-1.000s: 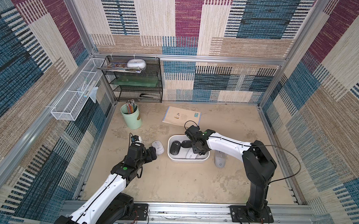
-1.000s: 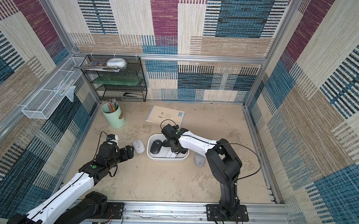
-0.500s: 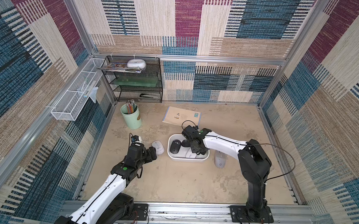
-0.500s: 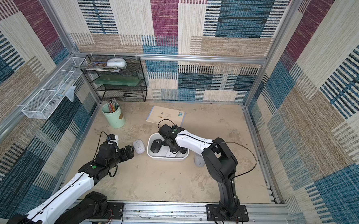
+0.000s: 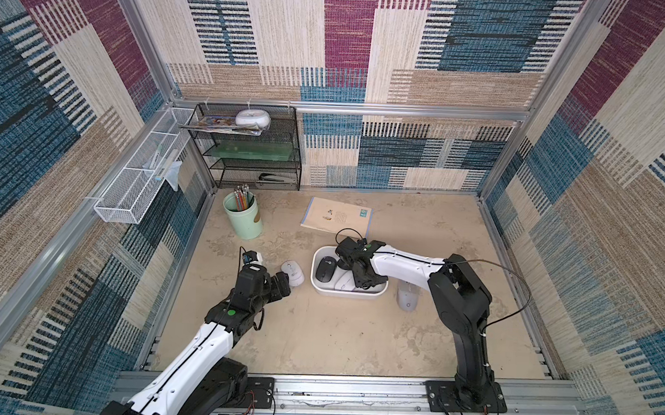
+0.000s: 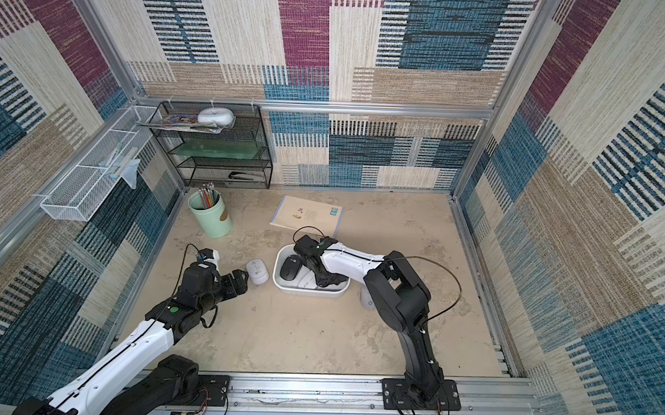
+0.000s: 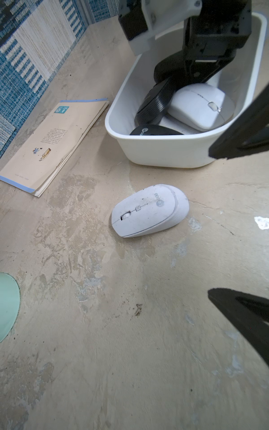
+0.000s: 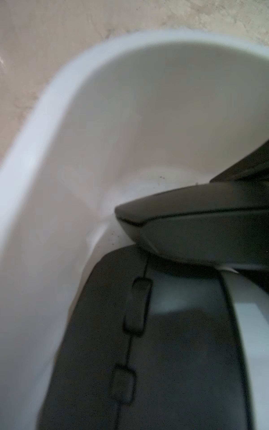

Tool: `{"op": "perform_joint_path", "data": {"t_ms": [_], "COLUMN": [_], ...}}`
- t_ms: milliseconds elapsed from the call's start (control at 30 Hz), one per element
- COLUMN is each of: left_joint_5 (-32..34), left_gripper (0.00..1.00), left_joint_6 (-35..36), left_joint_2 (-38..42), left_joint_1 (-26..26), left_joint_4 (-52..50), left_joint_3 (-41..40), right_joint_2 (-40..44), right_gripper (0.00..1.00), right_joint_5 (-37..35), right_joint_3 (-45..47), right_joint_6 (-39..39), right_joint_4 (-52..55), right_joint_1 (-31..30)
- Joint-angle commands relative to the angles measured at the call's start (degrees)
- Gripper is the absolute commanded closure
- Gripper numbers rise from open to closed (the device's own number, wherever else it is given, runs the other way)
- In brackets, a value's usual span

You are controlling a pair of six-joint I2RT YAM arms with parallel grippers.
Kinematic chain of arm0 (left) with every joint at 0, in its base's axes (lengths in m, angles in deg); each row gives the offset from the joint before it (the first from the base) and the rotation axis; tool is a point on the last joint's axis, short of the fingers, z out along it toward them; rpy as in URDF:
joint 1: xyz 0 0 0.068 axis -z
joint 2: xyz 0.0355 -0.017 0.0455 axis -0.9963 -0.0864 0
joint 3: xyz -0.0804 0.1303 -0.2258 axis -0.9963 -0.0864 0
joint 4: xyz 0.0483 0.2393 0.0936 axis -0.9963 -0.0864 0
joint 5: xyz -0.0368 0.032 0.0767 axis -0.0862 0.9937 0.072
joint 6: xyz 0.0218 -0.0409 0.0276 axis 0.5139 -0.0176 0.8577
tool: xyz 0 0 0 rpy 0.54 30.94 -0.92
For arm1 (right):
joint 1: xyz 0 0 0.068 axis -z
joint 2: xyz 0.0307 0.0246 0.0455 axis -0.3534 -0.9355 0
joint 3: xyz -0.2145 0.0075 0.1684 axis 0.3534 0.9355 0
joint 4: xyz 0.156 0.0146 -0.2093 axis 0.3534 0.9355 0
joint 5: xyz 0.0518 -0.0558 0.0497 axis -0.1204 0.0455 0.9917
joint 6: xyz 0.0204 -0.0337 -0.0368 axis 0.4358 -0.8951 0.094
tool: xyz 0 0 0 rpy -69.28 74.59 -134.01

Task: Take out the mouse from the storage box
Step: Pick up the mouse from the storage box.

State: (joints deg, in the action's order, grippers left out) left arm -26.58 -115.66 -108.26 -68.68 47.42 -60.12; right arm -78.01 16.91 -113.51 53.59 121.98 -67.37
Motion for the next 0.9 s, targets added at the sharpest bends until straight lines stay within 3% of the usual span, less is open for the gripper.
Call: {"op": "perform_joint_path", "data": {"t_ms": [0,167,567,867], "left_joint_5": [-0.3,-0.5,0.2,5.0], "left_gripper": [0.09,0.09,0.09,0.09], "left_joint_6": [0.5,0.5,0.6,0.5], "left_joint_2": [0.1,0.0,0.5,4.7], "left_joint_1": [0.0,0.0,0.0,0.0], "left_joint_4": [1.0,1.0,0.5,-1.9], "left_joint_3": [0.4,0.6,0.7,0.3], "right_joint_2": [0.5,2.2,10.2,16.3], "right_gripper": [0.66,0.75,0.79,0.79], "right_joint_5": [0.7,-0.9,-4.2,-5.0], "right_joint_3": [-0.4,-0.8,0.7,1.2], "right_joint_6": [0.2,-0.2,-1.7,-4.4], "right_joint_4": [-0.2,0.1,1.4,1.3], "right_joint_1": [-0.3,-0.9,-4.0,-15.0]}}
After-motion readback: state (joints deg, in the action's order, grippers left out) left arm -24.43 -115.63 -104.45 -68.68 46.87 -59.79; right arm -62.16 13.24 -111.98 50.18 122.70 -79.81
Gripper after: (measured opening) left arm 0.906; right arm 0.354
